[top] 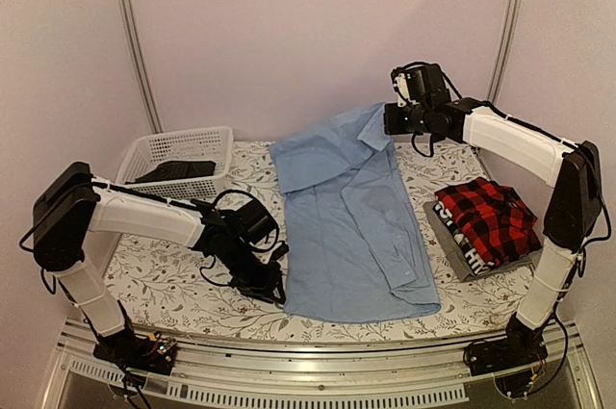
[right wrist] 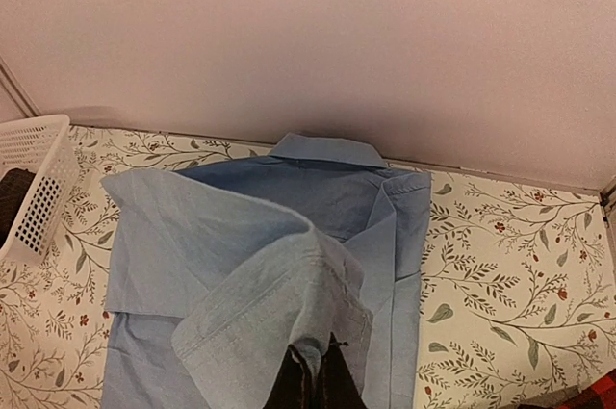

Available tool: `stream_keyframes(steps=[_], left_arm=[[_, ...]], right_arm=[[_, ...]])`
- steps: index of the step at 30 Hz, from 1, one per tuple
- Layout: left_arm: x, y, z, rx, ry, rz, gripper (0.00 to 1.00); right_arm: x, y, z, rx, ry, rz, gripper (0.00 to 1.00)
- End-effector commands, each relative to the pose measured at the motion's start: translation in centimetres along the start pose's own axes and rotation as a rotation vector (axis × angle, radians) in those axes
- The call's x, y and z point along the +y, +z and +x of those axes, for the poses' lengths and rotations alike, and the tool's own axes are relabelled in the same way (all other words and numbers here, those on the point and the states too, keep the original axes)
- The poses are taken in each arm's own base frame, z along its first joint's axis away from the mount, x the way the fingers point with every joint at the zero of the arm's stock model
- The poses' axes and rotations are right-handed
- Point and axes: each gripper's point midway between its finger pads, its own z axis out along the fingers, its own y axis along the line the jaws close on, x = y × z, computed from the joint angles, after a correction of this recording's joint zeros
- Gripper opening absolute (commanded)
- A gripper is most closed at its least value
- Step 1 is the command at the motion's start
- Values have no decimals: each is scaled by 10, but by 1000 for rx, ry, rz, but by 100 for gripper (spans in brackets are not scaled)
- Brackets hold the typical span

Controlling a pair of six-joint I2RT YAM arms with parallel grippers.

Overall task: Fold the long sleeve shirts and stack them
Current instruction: Pick up the 1/3-folded shirt from the center of the board.

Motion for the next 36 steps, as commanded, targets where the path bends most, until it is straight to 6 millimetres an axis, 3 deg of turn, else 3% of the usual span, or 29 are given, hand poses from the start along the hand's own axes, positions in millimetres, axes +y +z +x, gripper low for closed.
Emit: stream_keyframes(steps=[1, 10, 13, 16, 17, 22, 29, 36], left_arm=[[-17, 10, 1, 13, 8, 17, 30], [-17, 25, 10, 49, 31, -73, 26], [-20, 28, 8, 52, 38, -92, 16], [-10, 30, 9, 58, 27, -139, 0], [-7, 29, 9, 57, 26, -149, 0], [21, 16, 13, 52, -2, -200, 0], [67, -17, 25, 53, -60, -245, 0], [60, -33, 22, 48, -9, -251, 0]], right_arm=[[-6, -18, -23, -53, 10, 7, 0], [-6, -29, -33, -78, 7, 1, 0], [-5, -32, -36, -86, 9, -9, 0], [-5, -33, -38, -91, 12, -11, 0], [-5, -34, -39, -93, 12, -11, 0], [-5, -37, -46, -108, 5, -11, 0], [-16, -40, -77, -171, 2, 13, 0], [-16, -49, -105, -229, 17, -10, 0]])
